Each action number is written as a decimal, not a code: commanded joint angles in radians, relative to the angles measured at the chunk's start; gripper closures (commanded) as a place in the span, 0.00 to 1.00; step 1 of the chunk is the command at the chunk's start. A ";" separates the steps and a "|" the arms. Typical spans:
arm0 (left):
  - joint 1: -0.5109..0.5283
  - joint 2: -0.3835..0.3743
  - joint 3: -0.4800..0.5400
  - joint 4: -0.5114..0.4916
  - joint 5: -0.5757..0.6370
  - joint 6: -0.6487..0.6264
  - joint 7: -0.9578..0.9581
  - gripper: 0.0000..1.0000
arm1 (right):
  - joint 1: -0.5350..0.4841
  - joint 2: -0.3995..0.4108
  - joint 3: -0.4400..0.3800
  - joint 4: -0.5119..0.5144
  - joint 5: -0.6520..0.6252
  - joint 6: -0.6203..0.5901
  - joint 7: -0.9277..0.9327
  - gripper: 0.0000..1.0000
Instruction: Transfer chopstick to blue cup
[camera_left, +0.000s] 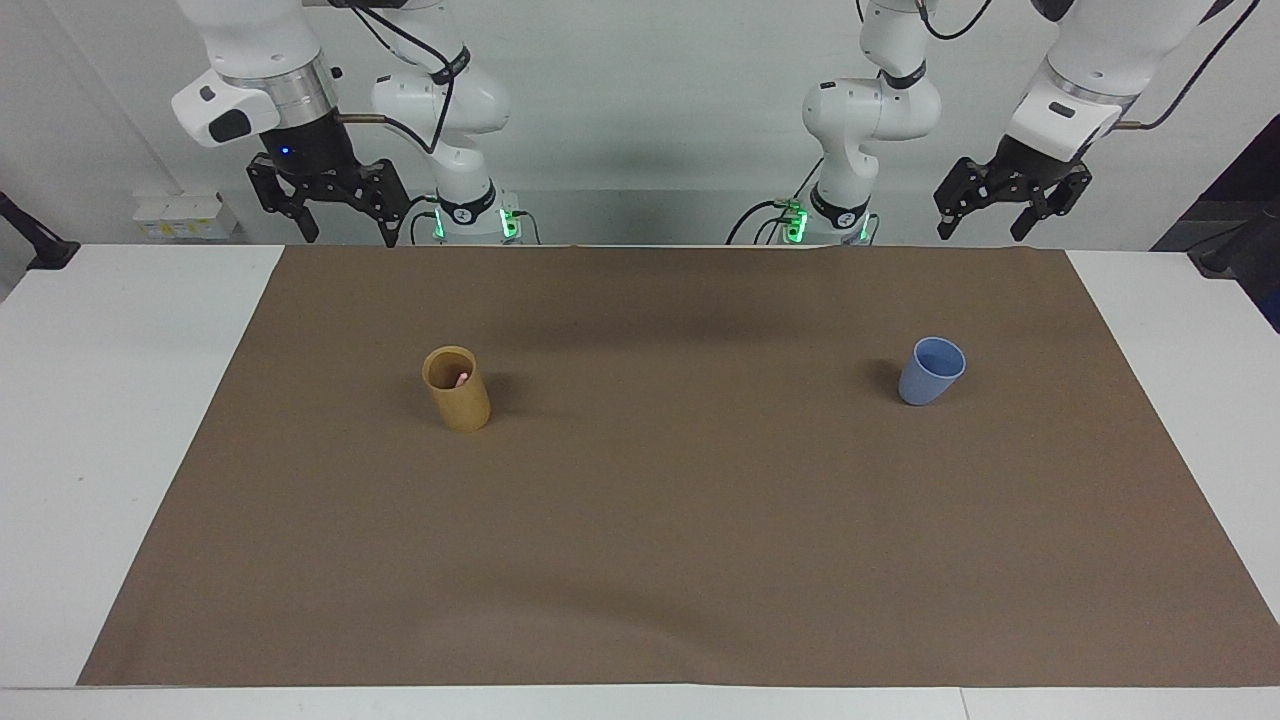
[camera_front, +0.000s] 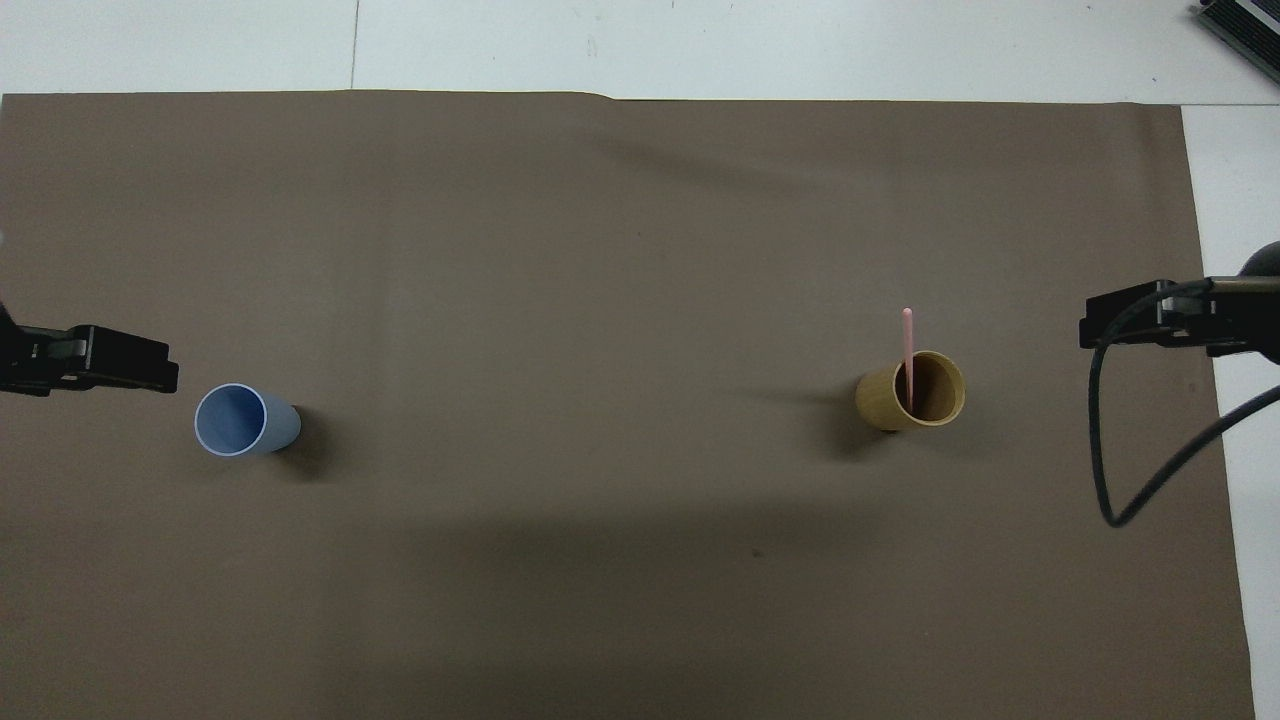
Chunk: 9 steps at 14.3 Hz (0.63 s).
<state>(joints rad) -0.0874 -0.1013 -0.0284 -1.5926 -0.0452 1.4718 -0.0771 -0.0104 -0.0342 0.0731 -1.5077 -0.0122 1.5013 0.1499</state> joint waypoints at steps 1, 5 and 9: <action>-0.011 0.002 0.008 0.016 0.018 -0.007 -0.004 0.00 | -0.008 0.008 0.002 0.017 0.023 -0.013 -0.023 0.00; -0.011 -0.008 0.008 0.003 0.019 -0.008 -0.003 0.00 | -0.008 0.008 0.002 0.017 0.023 -0.013 -0.021 0.00; 0.012 -0.029 0.010 -0.078 0.019 0.033 -0.001 0.00 | -0.008 0.007 0.002 0.017 0.023 -0.013 -0.023 0.00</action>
<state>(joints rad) -0.0847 -0.1042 -0.0227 -1.6087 -0.0437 1.4733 -0.0771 -0.0104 -0.0342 0.0731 -1.5077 -0.0120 1.5013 0.1499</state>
